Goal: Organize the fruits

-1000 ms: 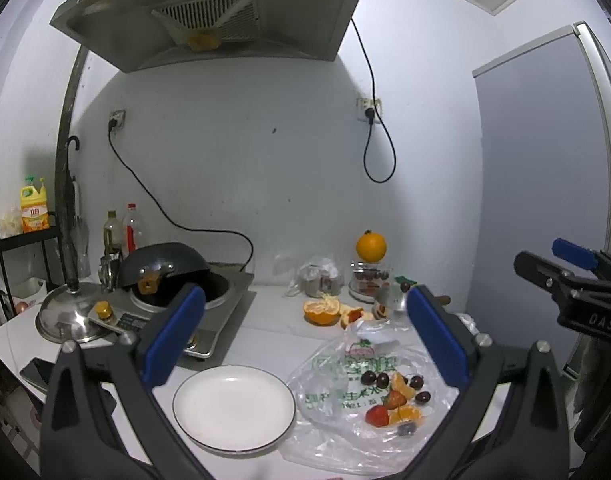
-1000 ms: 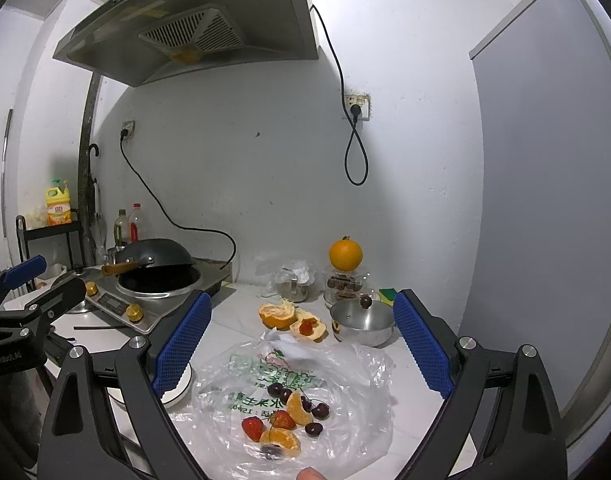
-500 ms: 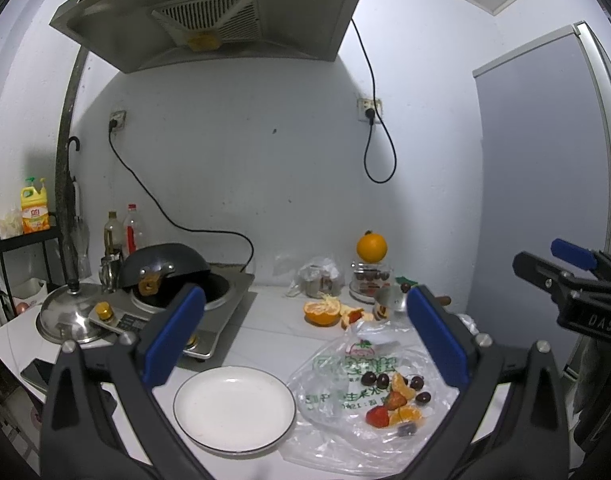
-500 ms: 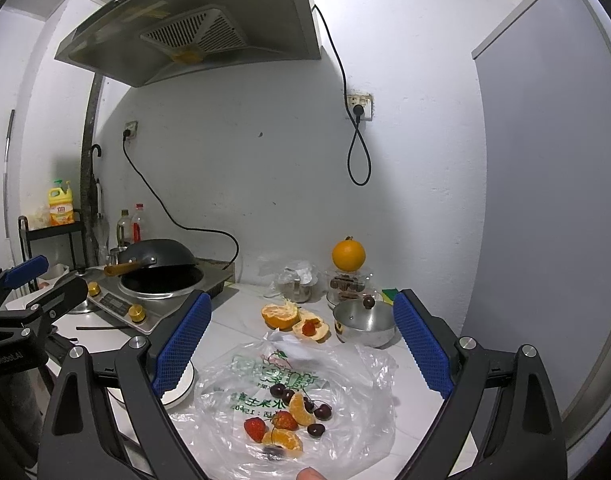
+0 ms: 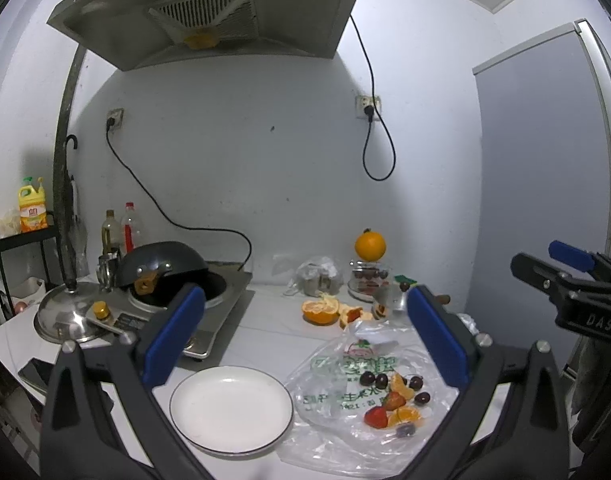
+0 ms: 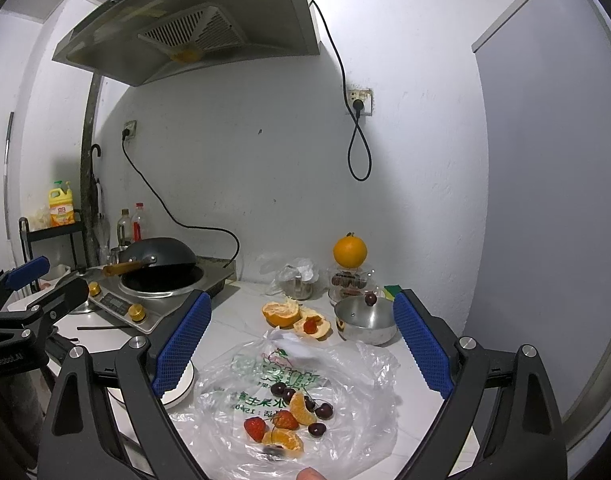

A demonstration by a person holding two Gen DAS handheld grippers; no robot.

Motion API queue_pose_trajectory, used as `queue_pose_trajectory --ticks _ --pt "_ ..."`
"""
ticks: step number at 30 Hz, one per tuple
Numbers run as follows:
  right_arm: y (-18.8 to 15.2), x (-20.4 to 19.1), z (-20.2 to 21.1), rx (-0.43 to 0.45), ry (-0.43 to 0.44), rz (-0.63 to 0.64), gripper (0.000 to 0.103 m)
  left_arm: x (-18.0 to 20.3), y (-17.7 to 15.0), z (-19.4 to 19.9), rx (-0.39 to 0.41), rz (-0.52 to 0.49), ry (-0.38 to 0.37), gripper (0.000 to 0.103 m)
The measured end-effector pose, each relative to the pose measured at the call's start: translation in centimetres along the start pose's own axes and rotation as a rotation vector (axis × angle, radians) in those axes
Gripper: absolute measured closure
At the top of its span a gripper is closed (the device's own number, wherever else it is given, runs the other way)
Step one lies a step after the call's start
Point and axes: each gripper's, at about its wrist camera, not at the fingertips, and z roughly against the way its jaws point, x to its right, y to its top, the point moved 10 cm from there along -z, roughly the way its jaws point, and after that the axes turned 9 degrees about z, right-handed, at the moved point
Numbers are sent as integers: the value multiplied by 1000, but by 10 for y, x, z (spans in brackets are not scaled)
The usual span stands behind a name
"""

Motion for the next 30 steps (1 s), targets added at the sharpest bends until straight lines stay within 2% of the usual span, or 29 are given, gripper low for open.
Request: queue_pose_trajectory --ticks 30 --pt "-5 7 -8 -17 -1 -5 9 4 -5 -12 -9 -2 -7 1"
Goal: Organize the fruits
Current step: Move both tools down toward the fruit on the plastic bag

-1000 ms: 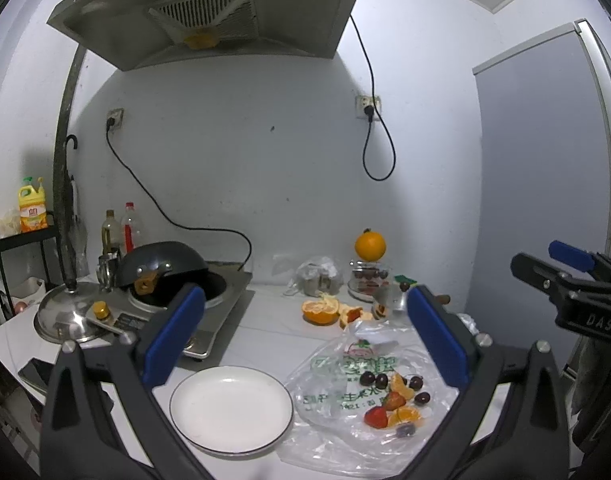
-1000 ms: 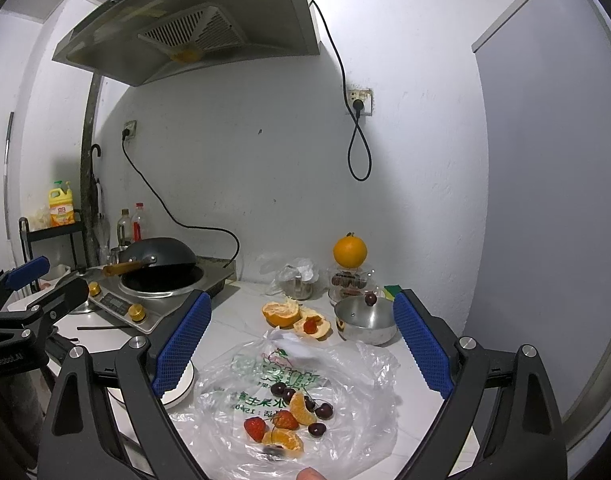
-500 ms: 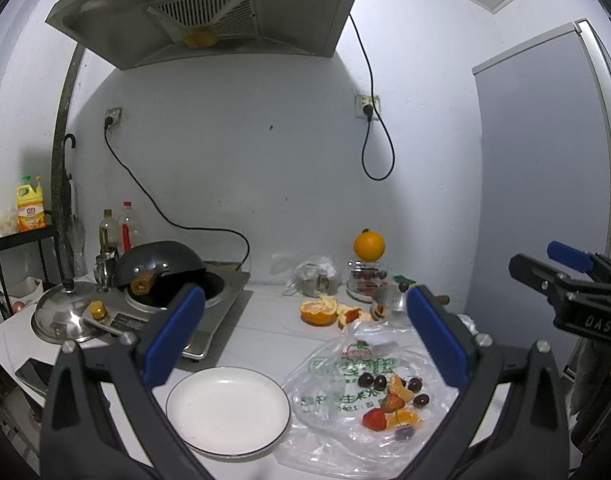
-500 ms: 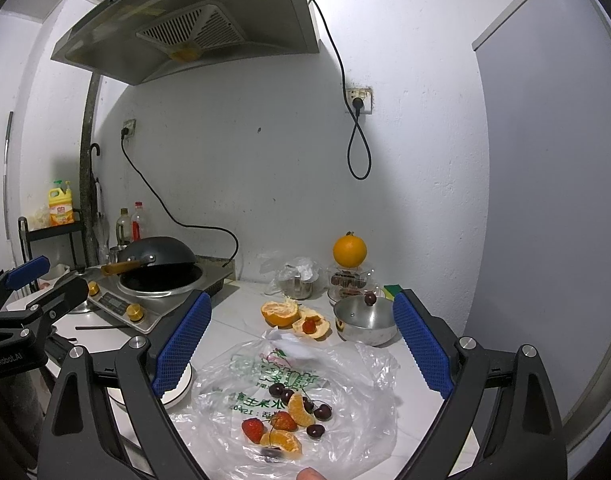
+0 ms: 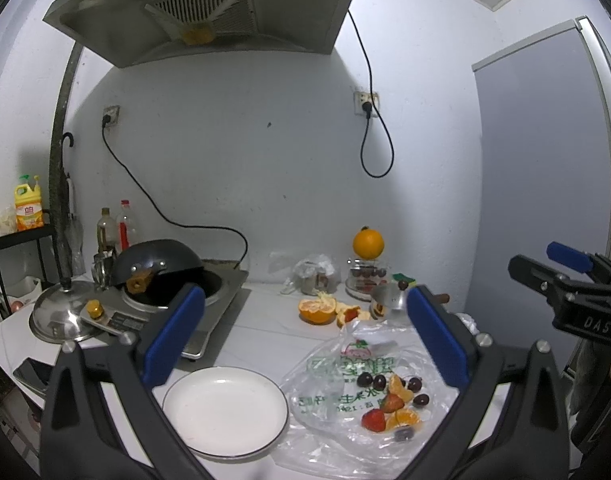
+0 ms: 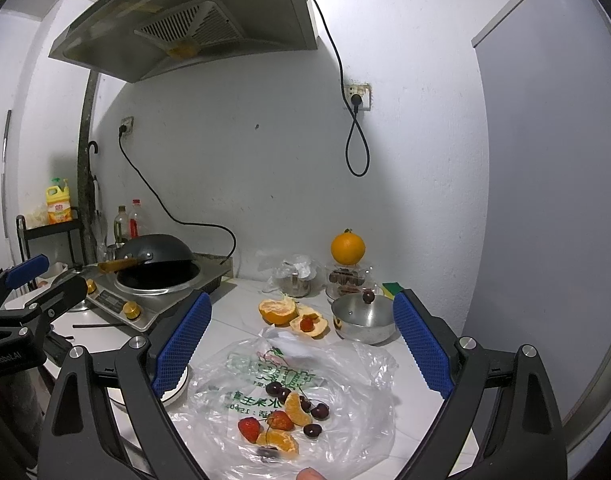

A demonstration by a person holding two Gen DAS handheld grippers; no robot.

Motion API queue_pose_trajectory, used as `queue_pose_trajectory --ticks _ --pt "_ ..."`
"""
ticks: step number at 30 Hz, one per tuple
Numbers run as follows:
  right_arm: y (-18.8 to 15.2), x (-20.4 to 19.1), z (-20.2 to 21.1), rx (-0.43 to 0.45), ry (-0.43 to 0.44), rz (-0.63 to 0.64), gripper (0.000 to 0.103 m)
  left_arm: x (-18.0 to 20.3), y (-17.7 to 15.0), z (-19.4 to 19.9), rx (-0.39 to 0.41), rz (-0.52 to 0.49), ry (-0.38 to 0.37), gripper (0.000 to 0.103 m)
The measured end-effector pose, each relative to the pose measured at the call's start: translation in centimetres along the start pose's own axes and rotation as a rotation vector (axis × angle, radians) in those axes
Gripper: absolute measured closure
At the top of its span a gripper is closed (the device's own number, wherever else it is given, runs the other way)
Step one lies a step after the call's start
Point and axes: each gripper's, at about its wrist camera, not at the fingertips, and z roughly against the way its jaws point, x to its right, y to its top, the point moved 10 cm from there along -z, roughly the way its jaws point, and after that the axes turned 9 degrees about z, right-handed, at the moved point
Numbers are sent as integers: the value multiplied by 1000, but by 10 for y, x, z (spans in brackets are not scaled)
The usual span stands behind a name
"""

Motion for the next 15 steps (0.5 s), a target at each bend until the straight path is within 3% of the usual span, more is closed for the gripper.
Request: queue_pose_trajectory --ticks 8,15 --pt "-8 7 -8 -16 -2 -8 9 4 -9 -12 -24 -11 4 1" --pt "-31 23 -21 -69 2 -27 9 20 -32 -33 -90 -38 -5 1"
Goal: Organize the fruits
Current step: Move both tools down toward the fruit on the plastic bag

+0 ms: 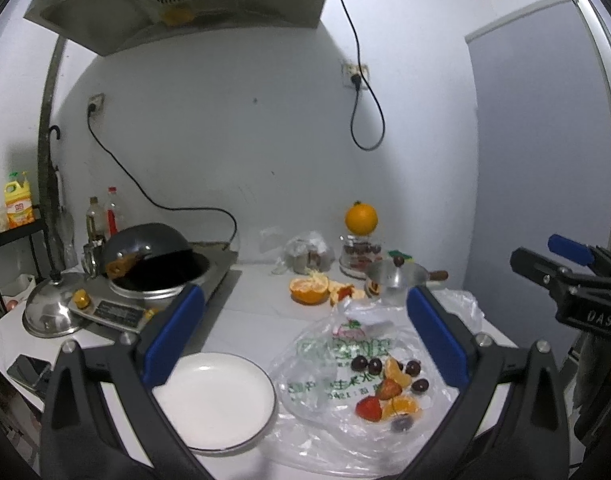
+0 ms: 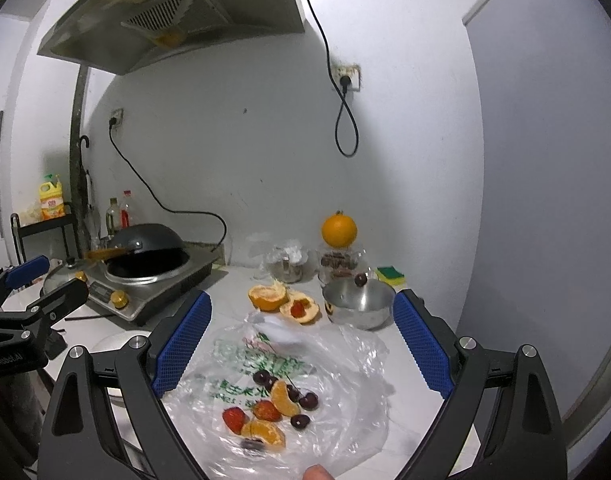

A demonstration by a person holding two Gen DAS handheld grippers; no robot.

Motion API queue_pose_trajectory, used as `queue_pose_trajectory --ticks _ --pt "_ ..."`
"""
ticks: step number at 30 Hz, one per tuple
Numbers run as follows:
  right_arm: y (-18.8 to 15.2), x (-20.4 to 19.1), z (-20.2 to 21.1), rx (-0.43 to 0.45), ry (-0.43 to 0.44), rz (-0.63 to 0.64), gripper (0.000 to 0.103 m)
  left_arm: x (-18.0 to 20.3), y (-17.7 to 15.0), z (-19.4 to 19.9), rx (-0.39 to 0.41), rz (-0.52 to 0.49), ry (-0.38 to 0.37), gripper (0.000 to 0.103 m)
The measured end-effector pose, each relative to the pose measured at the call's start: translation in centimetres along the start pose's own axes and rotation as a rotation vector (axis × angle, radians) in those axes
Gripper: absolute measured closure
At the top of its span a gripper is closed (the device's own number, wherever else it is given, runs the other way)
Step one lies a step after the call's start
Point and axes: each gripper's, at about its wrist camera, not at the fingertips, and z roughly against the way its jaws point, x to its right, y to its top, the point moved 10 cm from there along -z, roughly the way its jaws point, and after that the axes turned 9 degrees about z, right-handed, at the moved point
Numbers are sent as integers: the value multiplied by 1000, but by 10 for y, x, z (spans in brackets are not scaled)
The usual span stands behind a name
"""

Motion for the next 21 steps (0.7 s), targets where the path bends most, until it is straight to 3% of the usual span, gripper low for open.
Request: queue_pose_trajectory --ticks 7,21 --pt "-31 13 -24 -82 34 3 9 19 -30 -30 -81 -35 -9 1" --pt "-80 2 -65 -184 153 29 10 32 -97 -79 -245 -118 30 1"
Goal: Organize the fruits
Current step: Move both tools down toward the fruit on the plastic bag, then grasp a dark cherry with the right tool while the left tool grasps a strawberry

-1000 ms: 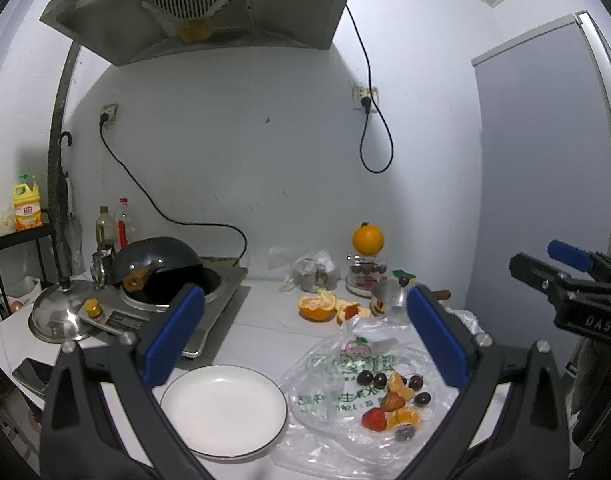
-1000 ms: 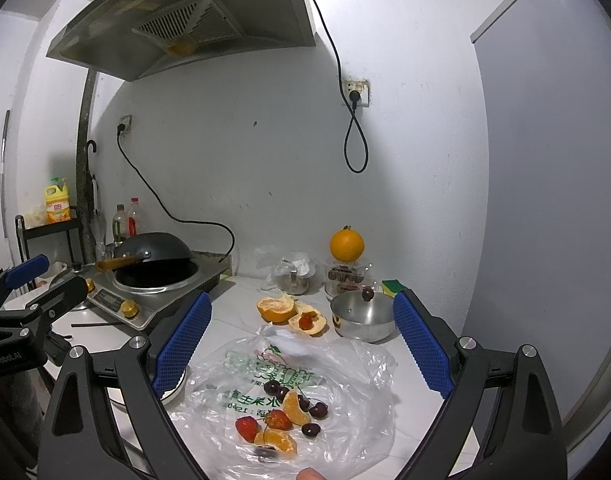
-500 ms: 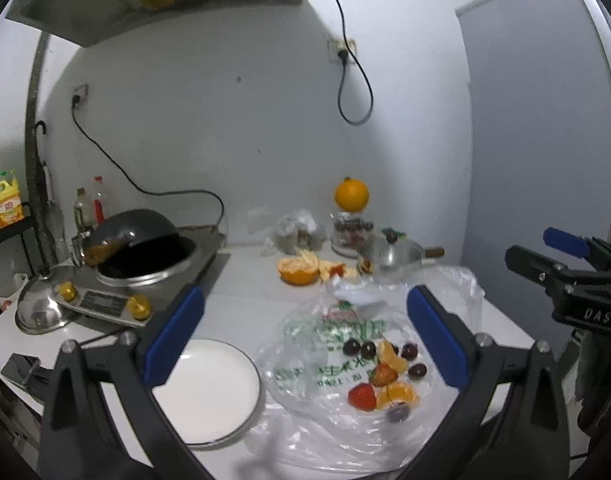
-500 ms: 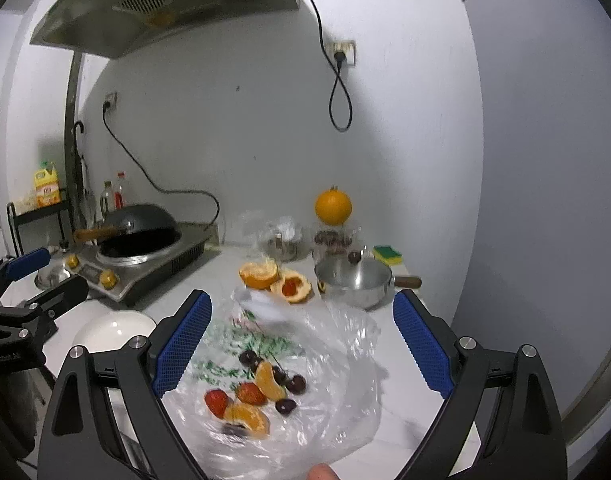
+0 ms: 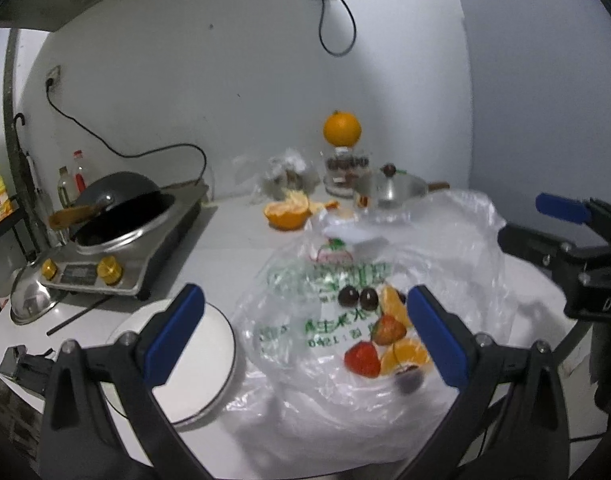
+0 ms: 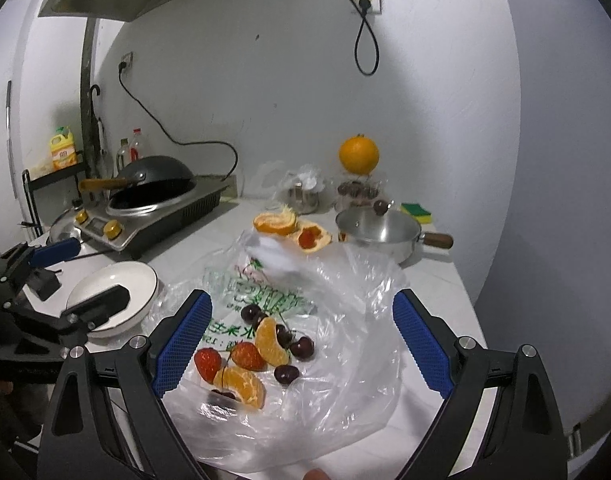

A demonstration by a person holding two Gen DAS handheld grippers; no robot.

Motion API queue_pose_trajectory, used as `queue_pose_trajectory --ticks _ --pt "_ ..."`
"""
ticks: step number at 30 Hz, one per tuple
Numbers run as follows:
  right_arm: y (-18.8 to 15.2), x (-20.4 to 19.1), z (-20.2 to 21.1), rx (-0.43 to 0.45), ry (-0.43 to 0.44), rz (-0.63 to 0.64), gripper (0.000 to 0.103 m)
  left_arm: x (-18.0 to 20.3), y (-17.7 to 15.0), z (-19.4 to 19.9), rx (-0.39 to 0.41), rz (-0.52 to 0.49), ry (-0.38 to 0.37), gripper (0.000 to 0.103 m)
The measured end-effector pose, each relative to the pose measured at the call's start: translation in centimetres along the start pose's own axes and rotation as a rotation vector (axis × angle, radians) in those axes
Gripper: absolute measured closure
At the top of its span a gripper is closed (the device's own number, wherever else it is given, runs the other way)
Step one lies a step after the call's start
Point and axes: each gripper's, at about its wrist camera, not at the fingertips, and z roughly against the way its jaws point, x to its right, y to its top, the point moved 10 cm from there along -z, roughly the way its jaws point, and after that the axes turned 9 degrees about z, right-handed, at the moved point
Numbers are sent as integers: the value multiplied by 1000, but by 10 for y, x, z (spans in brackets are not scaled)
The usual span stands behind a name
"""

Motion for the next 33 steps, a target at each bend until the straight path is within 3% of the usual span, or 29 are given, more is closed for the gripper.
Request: queue_pose_trajectory --ticks 11,13,17,25,27,33 --pt "-32 -15 -37 -98 109 15 43 17 -32 -42 -113 -80 -34 3" --pt "-37 -16 -46 -119 123 10 45 21 -39 -51 -146 -98 -49 10" --pt "-47 -19 -60 -147 143 10 48 24 -52 -66 -200 -109 -56 11" --pt "-69 -22 -83 -216 174 4 49 31 -75 -90 -304 -124 -96 38" --pt "-73 -23 -87 -228 184 1 58 32 -80 -94 -322 -134 -100 41" --pt "-80 -27 -97 -252 209 11 63 37 -89 -100 -356 -146 -126 46"
